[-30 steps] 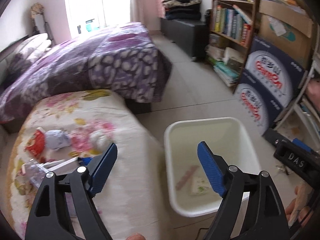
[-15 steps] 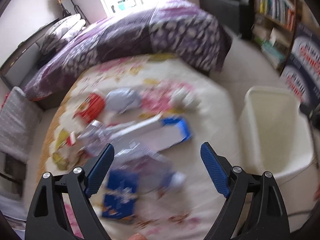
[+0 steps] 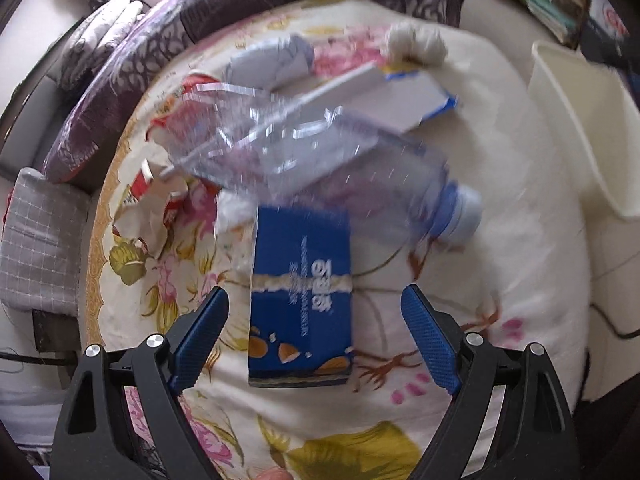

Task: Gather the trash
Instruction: 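Grasp the blue biscuit box with the left gripper, then grasp the clear plastic water bottle with the right gripper while the left lifts the box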

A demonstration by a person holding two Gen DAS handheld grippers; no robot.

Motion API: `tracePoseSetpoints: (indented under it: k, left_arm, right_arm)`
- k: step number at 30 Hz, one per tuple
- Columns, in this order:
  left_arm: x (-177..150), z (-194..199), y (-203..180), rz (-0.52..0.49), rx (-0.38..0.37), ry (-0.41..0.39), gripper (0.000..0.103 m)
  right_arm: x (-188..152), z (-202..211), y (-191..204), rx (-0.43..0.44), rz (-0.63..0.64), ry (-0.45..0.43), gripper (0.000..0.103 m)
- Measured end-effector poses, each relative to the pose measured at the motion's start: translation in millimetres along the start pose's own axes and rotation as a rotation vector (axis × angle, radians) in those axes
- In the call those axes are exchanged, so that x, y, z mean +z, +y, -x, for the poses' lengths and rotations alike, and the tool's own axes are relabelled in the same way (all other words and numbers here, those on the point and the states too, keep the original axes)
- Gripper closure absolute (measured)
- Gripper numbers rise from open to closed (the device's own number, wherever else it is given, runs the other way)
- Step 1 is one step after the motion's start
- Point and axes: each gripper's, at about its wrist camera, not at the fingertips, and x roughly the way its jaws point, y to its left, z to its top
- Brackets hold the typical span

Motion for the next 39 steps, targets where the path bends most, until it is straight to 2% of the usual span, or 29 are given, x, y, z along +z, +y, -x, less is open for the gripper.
tracePoseSetpoints:
  k: [3,5,6,7,12,21,26,32,34,36,37,39]
  left_arm:
    - [-8,-12,11,0.01,-0.017,0.015,0.023]
    - [-13,-18,21,0.018,-0.045,0.03,0.042]
    - [-16,-20,27,0.024,-0.064,0.037,0.045]
    - [-19,-21,35,0.036,-0.088,0.041,0.045]
    - [-28,-15,67,0.077,-0.114,0.018,0.047]
    - [-33,-1,144,0.296,-0.139,-0.022,0.047]
    - [-36,2,178,0.401,-0.148,-0.052,0.047]
    - [-36,3,187,0.441,-0.163,-0.067,0.047]
    - [-35,3,188,0.443,-0.169,-0.077,0.047]
    - [-34,4,188,0.45,-0.172,-0.088,0.047]
    - [-34,6,188,0.456,-0.172,-0.096,0.047]
    - [-32,9,189,0.465,-0.168,-0.113,0.047]
  right_arm:
    - [-2,-7,17,0.039,0.04,0.021,0.007]
    - [-3,-11,25,0.068,0.062,0.033,0.007]
    - [-4,-12,30,0.091,0.076,0.042,0.007]
    - [-4,-15,36,0.122,0.091,0.054,0.007]
    - [-12,-22,73,0.249,0.193,0.092,0.007]
    - [-42,-23,156,0.372,0.507,0.126,0.007]
    - [-59,-31,190,0.35,0.623,0.133,0.007]
    - [-63,-42,206,0.34,0.635,0.13,0.008]
    - [-60,-41,205,0.359,0.618,0.114,0.013]
    - [-57,-36,203,0.36,0.6,0.099,0.038]
    - [-54,-34,200,0.378,0.572,0.104,0.044]
    - [-47,-29,192,0.397,0.511,0.091,0.046]
